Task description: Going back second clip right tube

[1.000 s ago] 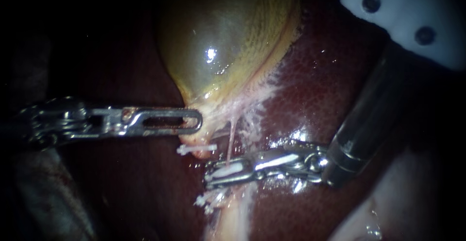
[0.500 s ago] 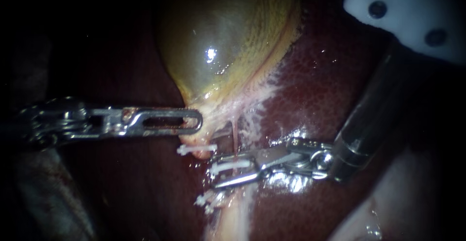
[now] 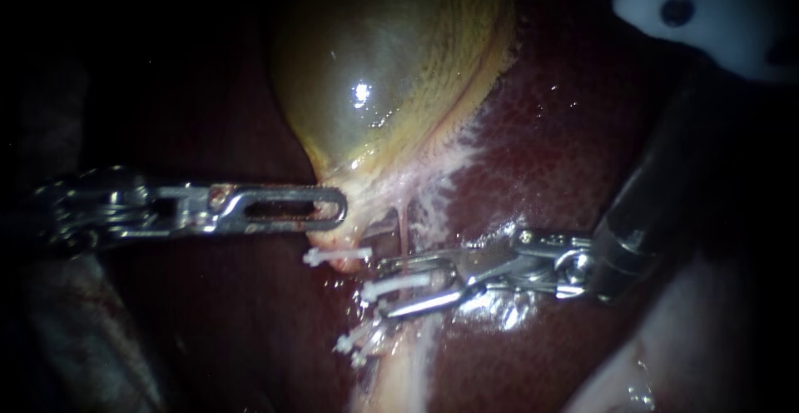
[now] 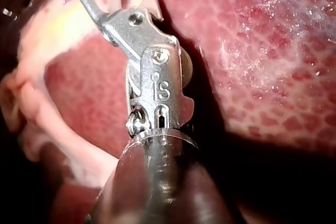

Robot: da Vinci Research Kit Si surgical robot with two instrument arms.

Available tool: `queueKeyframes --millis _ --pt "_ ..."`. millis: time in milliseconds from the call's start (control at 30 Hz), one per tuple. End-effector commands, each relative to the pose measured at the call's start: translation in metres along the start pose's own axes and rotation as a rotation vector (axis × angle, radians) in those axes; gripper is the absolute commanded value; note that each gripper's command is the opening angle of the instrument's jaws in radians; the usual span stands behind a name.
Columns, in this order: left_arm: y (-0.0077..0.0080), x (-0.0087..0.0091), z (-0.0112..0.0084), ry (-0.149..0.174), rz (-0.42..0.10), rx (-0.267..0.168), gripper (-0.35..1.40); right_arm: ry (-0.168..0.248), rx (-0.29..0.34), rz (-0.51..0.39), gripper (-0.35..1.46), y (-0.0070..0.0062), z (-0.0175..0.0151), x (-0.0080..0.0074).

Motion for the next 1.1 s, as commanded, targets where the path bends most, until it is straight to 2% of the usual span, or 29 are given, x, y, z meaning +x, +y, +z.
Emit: queueKeyframes --millis 33,300,500,633,833,1000,1100 --pt "0.0 0.0 0.0 0.0 0.0 0.0 -0.35 0.0 -0.005 -0.017 0.5 -0.0001 -0.0004 0.0001" --pt "0.0 0.0 0.0 0.0 0.0 0.0 -0.35 0.002 -0.059 -0.122 0.52 -0.0006 -0.0035 0.0011" --pt "0.0 0.0 0.0 0.0 0.0 0.0 -0.35 -0.003 -0.08 -0.17 0.52 -0.0011 -0.0059 0.0012" --pt "0.0 0.0 0.0 0.0 0.0 0.0 -0.35 -0.008 -0.11 -0.204 0.53 -0.0018 -0.0073 0.0013" --pt "0.0 0.0 0.0 0.0 0.0 0.0 -0.35 -0.01 -0.159 -0.294 0.56 -0.0036 -0.0092 0.0021" --pt "0.0 0.0001 0.0001 0.0 0.0 0.0 -0.35 -0.012 -0.203 -0.313 0.58 -0.0044 -0.0105 0.0021" --pt "0.0 0.0001 0.0002 0.001 0.0 0.0 -0.35 -0.014 -0.207 -0.319 0.58 -0.0045 -0.0108 0.0021"
